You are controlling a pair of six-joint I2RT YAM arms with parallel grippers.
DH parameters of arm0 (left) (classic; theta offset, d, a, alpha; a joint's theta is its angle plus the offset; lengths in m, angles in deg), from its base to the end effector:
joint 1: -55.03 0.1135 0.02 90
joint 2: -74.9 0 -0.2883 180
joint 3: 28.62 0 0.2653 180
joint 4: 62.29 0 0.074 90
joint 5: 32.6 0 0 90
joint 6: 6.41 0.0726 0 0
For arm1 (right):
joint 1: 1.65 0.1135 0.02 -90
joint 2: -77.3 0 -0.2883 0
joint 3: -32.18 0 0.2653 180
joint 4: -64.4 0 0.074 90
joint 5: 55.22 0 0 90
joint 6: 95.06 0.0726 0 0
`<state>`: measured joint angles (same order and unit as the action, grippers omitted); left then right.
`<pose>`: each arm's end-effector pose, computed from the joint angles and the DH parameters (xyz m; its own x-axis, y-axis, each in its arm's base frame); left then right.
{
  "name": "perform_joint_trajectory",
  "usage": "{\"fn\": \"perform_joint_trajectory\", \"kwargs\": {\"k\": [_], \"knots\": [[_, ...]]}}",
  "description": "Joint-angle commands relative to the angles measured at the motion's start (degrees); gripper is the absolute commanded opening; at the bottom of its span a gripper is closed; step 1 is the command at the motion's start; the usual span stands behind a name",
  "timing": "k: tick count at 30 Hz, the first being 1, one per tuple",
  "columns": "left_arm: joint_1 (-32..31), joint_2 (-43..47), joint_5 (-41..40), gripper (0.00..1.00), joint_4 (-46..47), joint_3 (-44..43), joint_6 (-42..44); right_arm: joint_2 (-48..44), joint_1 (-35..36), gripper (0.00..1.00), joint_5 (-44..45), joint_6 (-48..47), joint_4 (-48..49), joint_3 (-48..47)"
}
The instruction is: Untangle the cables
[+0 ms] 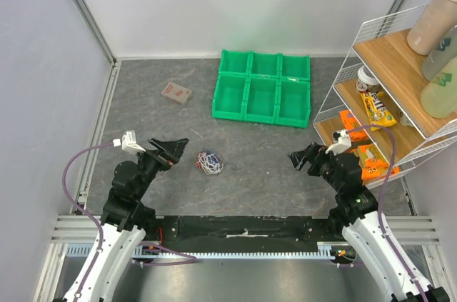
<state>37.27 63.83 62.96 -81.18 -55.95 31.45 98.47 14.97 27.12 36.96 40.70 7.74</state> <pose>0.1291 -0.0487 0.2364 -0.3393 -0.7165 -0.6096 0.2084 0.5747 -0.7914 0.1436 0.0530 0.1818 -0.5184 0.5376 -0.6650 -0.0756 0.7458 0.6619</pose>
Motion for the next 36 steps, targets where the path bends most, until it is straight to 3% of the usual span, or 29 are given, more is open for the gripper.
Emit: {"fn": "perform_joint_trajectory", "kwargs": {"k": [1,4,7,12,14,19,21,23,25,30,31,36], "knots": [[0.1,1.6,-10.1,0.99,-18.9,-4.2,-10.0,3.0,-0.2,0.98,-1.1,-2.2,0.1,-3.3],[0.1,4.5,-5.8,0.99,-12.2,-0.1,-6.7,7.1,-0.3,0.98,-2.2,-3.1,1.1,-4.1],[0.1,0.8,-1.5,0.99,-9.3,1.5,-7.5,13.3,1.1,0.98,-3.9,-5.1,2.0,-6.0],[0.0,-20.9,7.5,0.98,-6.4,-3.0,0.2,23.4,15.2,0.98,2.5,-7.7,3.9,-11.6],[0.1,-31.2,12.3,0.92,-5.5,-6.4,4.3,27.1,22.4,0.98,4.0,-7.7,5.8,-13.5],[-1.9,-50.1,18.3,0.81,-2.9,-11.0,7.6,33.1,30.1,0.98,5.3,-6.0,13.3,-14.7],[-3.4,-53.7,17.6,0.74,-0.3,-11.1,6.7,34.9,31.3,0.91,5.1,-4.7,15.1,-14.8],[-5.1,-55.7,17.9,0.58,3.2,-11.0,5.9,36.9,31.7,0.82,3.8,-3.9,17.0,-14.8],[-7.1,-56.9,17.6,0.35,4.8,-11.1,5.3,38.6,32.1,0.78,3.1,-3.4,18.3,-14.7],[-13.9,-55.1,17.7,0.06,10.0,-8.3,6.3,42.9,32.2,0.70,2.0,-4.7,19.2,-16.4],[-14.5,-53.9,17.8,0.02,10.6,-7.4,6.6,43.9,32.2,0.68,1.5,-5.4,19.2,-17.0],[-16.1,-47.0,20.9,0.02,12.5,-2.9,9.0,45.8,32.2,0.55,-1.8,-10.4,20.3,-18.4]]}}
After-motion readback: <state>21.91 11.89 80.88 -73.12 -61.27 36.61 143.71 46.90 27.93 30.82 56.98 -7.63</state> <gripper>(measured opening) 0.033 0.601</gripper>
